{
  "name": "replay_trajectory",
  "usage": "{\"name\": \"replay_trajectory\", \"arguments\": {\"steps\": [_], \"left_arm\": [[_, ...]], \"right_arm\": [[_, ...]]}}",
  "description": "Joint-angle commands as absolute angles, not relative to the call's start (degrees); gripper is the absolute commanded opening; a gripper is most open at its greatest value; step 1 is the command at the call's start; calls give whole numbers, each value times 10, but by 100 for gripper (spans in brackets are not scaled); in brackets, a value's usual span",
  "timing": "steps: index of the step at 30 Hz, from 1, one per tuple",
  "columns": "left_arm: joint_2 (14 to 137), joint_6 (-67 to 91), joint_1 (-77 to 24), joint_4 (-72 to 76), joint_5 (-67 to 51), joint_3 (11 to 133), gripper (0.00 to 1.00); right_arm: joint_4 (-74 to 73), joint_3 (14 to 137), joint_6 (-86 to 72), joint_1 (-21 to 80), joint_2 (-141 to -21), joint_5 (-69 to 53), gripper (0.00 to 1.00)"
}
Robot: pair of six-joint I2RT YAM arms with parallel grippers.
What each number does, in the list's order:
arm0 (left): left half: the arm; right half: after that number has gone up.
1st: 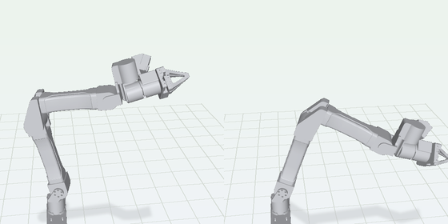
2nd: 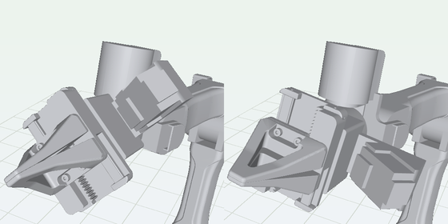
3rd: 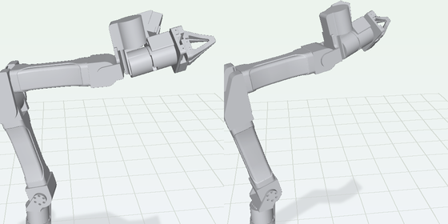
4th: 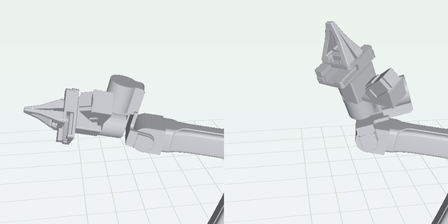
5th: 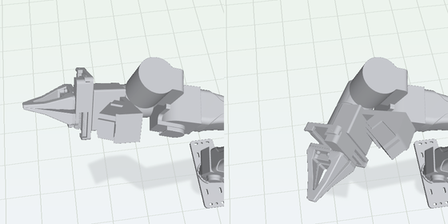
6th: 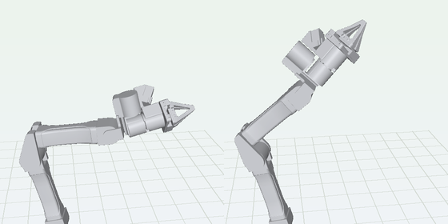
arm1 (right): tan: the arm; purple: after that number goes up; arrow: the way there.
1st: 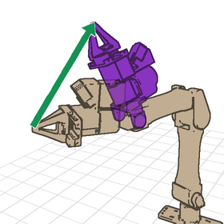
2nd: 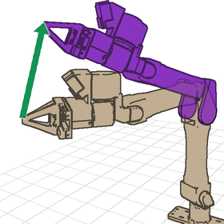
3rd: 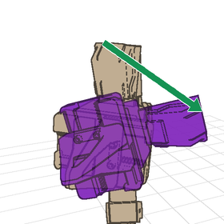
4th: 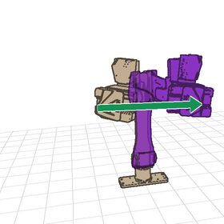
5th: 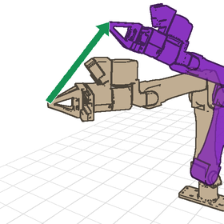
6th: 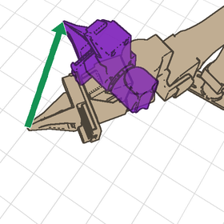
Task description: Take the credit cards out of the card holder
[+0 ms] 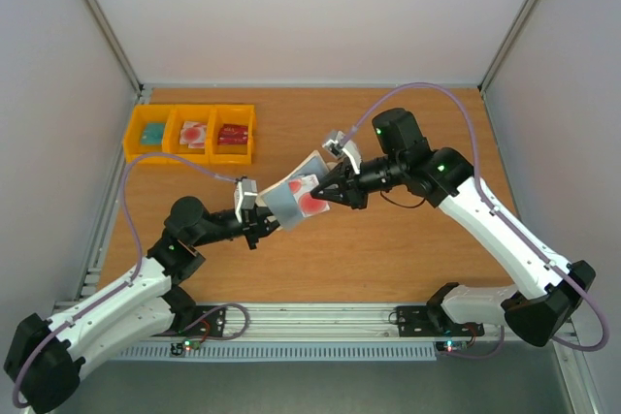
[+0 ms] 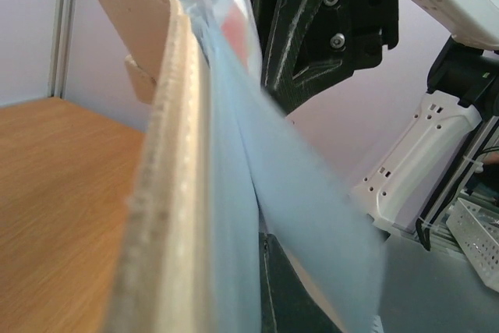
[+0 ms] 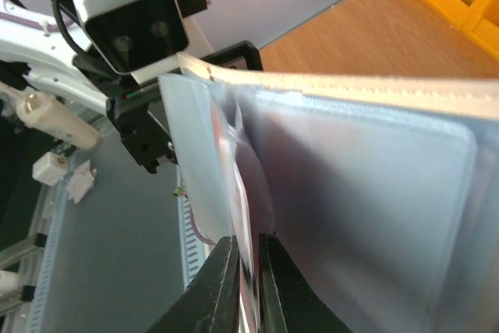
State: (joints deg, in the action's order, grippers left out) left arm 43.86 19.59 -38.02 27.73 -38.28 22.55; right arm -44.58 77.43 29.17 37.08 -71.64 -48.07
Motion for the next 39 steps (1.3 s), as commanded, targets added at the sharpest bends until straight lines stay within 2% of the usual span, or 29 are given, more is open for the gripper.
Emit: {"name": "replay_trajectory", "arguments": {"steps": [1,2,5,6,11,18,24,27,31,36,39], "left_arm": [[433,181,-379,316,-381,229,0],[434,181,-378,318,-381,229,0],[441,183,-379,327,-387,231,0],[444,183,-379,328,-389,231,0],[441,181,-378,319,-391,233,0],[438,175,-378,316,-391,231,0],[450,183,-379,324,-392,231,0],[451,201,-379,320,-390,231,14],[452,215,-379,329,-390,228,48],[454,207,-379,353,-409,228,72],[449,190,-378,352,-417,233,81]], "right_arm": [[-485,784,306,357,-701,-473,12],[-477,783,301,358,-702,-487,12],[-433,771,263,359,-721,-543,2],[-418,766,251,359,-728,-549,1],[-354,741,228,360,-732,-583,1],[-437,758,268,355,-719,-485,3],[-393,750,232,355,-732,-515,1],[-378,741,230,355,-722,-492,1],[-373,744,229,355,-706,-483,1],[-403,758,250,349,-701,-451,1],[-422,767,263,339,-700,-437,1]]}}
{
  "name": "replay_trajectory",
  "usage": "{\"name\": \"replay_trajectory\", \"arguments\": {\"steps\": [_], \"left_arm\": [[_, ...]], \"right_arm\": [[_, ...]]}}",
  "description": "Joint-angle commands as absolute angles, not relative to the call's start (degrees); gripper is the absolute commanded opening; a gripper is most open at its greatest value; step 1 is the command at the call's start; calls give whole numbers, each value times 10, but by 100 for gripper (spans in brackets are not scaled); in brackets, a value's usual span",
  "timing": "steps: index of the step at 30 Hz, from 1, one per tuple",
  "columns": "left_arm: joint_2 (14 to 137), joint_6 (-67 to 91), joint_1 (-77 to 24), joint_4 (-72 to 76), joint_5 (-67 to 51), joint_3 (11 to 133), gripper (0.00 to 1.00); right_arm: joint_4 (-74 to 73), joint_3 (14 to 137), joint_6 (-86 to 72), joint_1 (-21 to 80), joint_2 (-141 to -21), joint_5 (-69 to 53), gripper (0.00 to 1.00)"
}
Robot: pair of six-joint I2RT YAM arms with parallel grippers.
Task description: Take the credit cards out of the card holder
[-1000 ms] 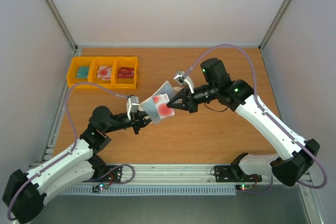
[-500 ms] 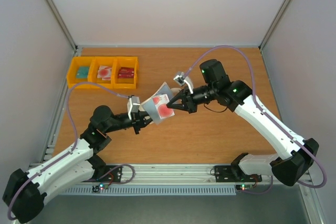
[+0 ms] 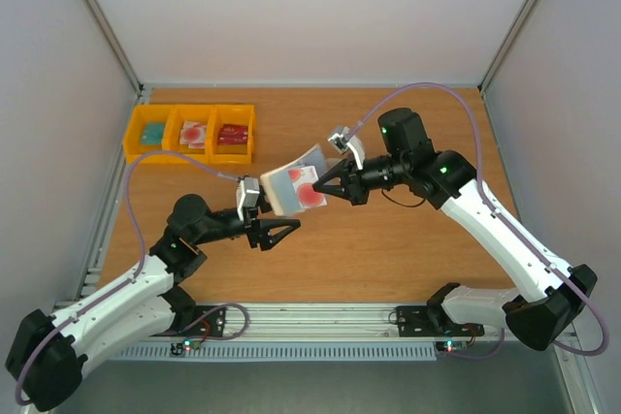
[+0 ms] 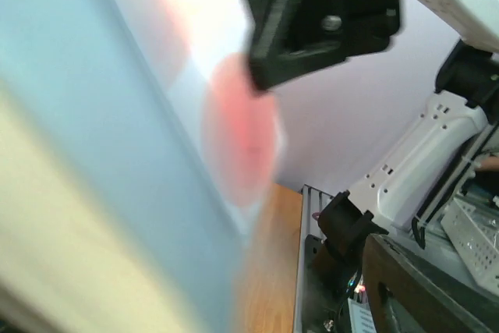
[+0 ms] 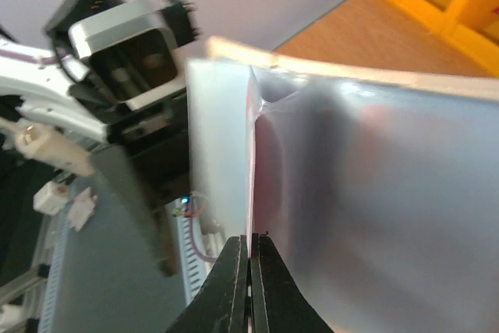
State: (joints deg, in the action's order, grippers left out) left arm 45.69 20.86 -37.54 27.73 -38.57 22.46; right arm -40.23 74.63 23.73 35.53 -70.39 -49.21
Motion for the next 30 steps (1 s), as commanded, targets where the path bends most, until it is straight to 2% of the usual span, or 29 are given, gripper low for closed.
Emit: {"name": "replay_trajectory", "arguments": {"steps": [1,8,14,17,20,22,23,27,30], "left_arm": [[446,187,-378,345,-417,236,83],[450,193,-379,349,-396,233,90],[458,207,-383,349,-374,233,84],[459,201,-383,356,-379,236,69],[461,195,-384,357,-382,236,30],[459,194,-384,354,-381,235,8],[458,194,-384,353,-380,233,1],[458,195,-384,356,-382,232,0],[458,188,-385,362,-389,231,0]], "right_arm": [[-429,771,268,338,-700,-435,1],[-429,780,265,344,-714,-508,1],[-436,773,290,381,-721,-541,1],[-448,770,301,382,-729,-545,1],[-462,772,306,386,-740,-543,1],[-463,770,308,387,-738,-545,1],[-458,766,309,386,-732,-546,2],[-428,744,294,371,-704,-548,20],[-374,723,257,352,-688,-579,22]]}}
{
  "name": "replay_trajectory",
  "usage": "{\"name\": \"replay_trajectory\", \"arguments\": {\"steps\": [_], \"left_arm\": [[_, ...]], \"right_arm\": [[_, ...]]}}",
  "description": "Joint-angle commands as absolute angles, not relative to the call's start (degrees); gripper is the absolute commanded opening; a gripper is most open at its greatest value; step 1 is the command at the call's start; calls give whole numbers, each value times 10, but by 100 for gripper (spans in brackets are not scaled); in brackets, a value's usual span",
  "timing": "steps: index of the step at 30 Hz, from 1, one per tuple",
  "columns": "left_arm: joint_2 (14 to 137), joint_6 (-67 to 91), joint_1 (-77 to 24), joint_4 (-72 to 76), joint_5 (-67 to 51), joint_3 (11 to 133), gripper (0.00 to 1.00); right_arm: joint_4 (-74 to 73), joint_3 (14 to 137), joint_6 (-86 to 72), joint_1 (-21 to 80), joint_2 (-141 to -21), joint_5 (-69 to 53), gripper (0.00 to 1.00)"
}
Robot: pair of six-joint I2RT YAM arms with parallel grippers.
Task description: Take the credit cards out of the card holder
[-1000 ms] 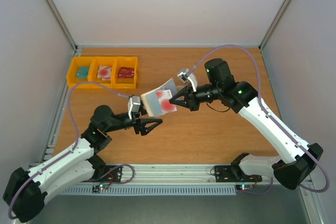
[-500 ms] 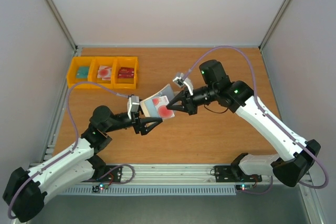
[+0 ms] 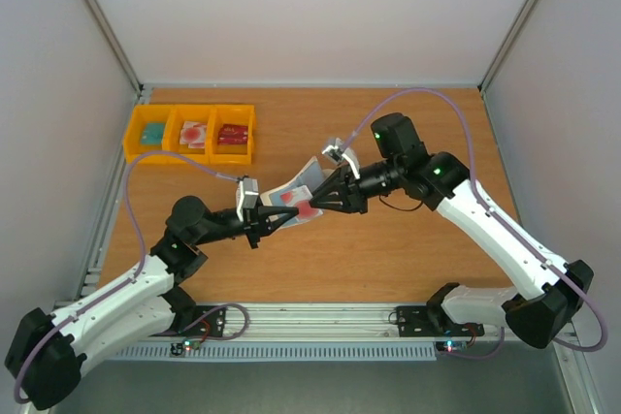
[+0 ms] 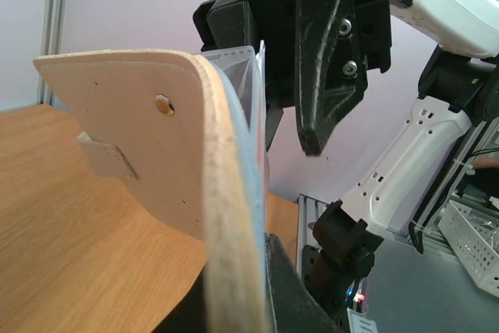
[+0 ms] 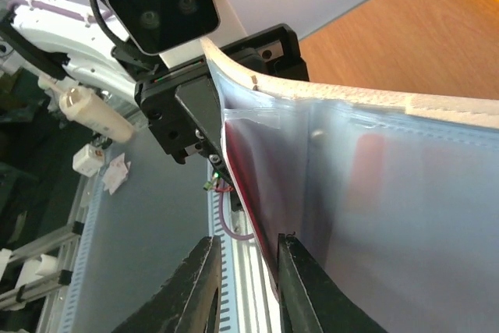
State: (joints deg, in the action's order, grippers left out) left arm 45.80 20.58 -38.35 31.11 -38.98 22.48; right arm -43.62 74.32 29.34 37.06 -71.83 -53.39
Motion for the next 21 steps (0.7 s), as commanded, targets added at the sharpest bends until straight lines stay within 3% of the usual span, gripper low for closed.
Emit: {"name": "replay_trajectory", "arguments": {"steps": [1,7,11,18,21], "left_arm": [[459,186,-384,362,-389,230,0],[454,184,-385,361,-393,229,0],[447,184,-386,359,-394,227,0],[445,185,-386,354,-391,227,0],[447,187,-385,353,-392,228,0]], "right_arm": [[-350,714,243,350,-684,-584,19],[-280,693,197,350,-697,-613,1],[-285,696,192,349,-702,-573,2],[-262,684,195,365,-713,-577,14],[-255,689,197,372,-717,-587,9]]}}
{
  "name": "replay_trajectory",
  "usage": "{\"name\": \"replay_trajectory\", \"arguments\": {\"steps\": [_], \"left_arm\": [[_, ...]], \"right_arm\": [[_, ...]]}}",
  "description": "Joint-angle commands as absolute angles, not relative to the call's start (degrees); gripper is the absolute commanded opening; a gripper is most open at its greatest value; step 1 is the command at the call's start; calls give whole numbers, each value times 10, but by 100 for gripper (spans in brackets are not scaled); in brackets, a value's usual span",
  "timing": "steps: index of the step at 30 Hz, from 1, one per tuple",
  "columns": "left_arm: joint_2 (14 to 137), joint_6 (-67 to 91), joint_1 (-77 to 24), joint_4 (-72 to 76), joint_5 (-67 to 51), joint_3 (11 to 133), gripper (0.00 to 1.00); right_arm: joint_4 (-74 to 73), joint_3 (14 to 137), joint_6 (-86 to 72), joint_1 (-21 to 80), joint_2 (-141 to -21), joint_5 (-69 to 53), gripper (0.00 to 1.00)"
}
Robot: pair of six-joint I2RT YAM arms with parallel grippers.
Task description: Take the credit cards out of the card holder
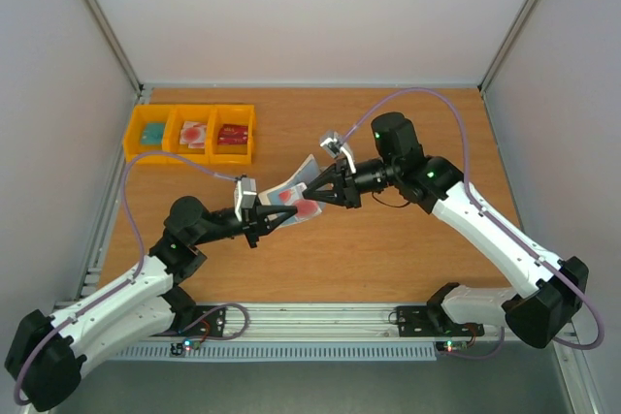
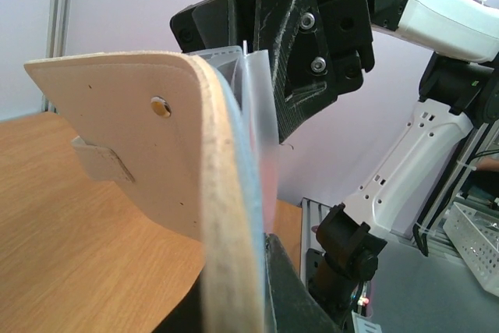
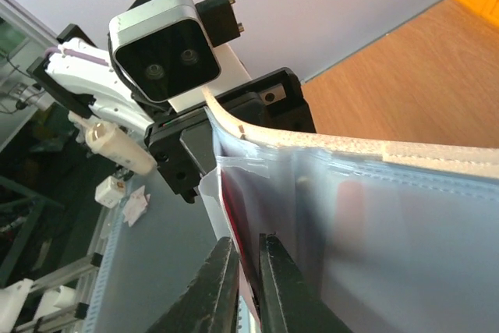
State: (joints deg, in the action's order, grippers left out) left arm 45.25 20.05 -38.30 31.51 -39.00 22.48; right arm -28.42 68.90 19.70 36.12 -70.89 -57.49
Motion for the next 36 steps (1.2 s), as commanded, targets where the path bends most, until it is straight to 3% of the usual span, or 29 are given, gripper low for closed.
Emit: {"name": "replay_trajectory", "arguments": {"steps": [1,9,13,14,18,24,32,36], "left_arm": [[447,187,-386,353,-392,228,0],[444,192,-386,348,-382,226,1],[438,198,-386,345,-374,223,26],[438,199,-386,346,-373,222,28],[440,203,-386,349,-373,222,1],[437,204,-386,340,-361,222,0],[444,321,-378,209,-248,201,0],[500,351,-361,185,-215,197,0]], "right_arm": [[-251,689,195,373,-716,-590,4],[-295,684,228,364,-679,-556,1],[-319,679,234,334,-661,-548,1],[-322,679,235,331,-657,-550,1],[-327,691,233,330,-655,-558,1],[-405,720,271,314,-629,-472,1],[-450,716,229,246,-563,-256,1],[-462,721,213,246,-563,-261,1]]}}
